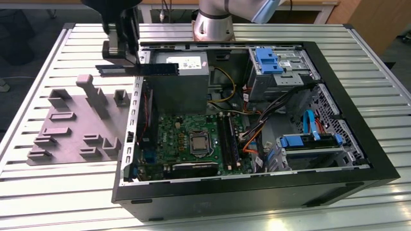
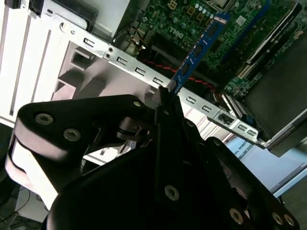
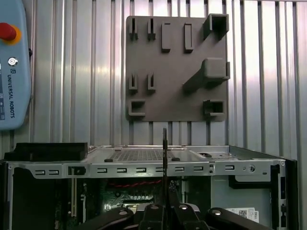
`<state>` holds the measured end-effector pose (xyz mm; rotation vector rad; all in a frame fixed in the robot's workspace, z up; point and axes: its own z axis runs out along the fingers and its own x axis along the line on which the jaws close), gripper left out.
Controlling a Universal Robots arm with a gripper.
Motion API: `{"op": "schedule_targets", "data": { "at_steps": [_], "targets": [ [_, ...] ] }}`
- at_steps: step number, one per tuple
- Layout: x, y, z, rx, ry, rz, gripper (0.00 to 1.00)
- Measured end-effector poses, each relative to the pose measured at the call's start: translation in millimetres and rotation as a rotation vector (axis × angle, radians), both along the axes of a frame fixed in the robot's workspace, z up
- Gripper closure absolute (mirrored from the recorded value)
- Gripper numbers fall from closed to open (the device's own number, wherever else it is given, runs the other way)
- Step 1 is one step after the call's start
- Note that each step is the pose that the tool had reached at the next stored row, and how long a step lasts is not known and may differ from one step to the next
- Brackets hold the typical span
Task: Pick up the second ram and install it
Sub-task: 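Pick up the second ram and move it above second insertion slot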
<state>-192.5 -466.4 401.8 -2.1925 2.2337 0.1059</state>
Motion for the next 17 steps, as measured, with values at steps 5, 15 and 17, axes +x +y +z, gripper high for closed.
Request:
{"op": "schedule_targets", "data": {
  "at_steps": [5,15,17],
  "targets": [
    [20.1,0.0,-2.2,0.0,-0.0001,-0.001,0.86],
    [63.8,0.0,-5.7,0.0,-0.0001,-0.001,0.86],
    [71.9,0.0,-6.4,0.0001,-0.0001,-0.001,0.86]
  ]
}}
